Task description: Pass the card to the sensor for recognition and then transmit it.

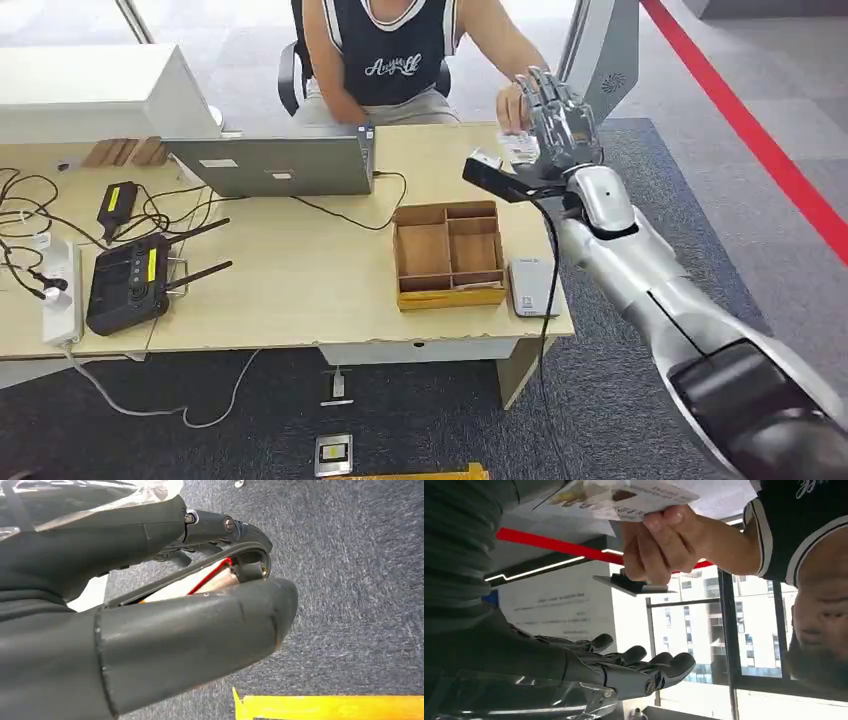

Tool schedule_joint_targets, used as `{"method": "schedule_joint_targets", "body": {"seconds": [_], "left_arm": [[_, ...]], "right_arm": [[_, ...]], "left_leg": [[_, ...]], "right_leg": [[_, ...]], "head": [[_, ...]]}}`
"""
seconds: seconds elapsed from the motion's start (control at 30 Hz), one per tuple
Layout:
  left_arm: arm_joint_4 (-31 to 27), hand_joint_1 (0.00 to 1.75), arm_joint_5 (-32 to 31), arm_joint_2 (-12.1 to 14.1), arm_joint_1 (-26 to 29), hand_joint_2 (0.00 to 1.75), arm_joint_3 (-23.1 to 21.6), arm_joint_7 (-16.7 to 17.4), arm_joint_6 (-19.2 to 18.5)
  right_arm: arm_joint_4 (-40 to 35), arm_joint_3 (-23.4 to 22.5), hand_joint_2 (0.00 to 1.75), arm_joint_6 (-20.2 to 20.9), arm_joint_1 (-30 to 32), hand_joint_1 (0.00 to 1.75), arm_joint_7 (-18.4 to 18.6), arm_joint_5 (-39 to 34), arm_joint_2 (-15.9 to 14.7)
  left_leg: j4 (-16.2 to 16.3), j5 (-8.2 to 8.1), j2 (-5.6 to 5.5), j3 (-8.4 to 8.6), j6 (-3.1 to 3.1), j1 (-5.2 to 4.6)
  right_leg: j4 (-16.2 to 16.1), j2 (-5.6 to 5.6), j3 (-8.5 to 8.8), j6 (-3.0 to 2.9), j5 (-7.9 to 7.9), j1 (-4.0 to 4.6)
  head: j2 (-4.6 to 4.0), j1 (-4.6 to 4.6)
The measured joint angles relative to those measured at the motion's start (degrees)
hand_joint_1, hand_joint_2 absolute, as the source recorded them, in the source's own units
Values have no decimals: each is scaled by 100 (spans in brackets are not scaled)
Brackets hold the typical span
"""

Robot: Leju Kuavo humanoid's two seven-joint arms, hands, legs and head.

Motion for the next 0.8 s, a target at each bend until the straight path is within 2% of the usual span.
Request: {"method": "schedule_joint_targets", "body": {"seconds": [0.57,0.6,0.63,0.8], "left_arm": [[0,0,-17,22,18,0,-63,-17,-17],[0,0,-15,24,19,0,-63,-15,-18],[0,0,-15,24,21,0,-63,-15,-18],[0,0,-13,24,32,0,-81,-24,-17]], "right_arm": [[291,225,175,0,-55,0,4,-24,98],[297,227,175,2,-55,33,4,-24,100],[299,232,175,6,-55,175,4,-24,105],[291,247,175,57,-55,175,50,-109,109]], "left_leg": [[0,0,1,1,0,0],[1,0,1,0,0,0],[1,0,1,0,0,0],[1,0,2,1,0,0]], "right_leg": [[0,0,0,-1,1,0],[0,0,0,-1,1,0],[0,0,0,-1,1,0],[0,0,0,-1,1,0]], "head": [[0,0],[0,0],[0,0],[0,0]]}}
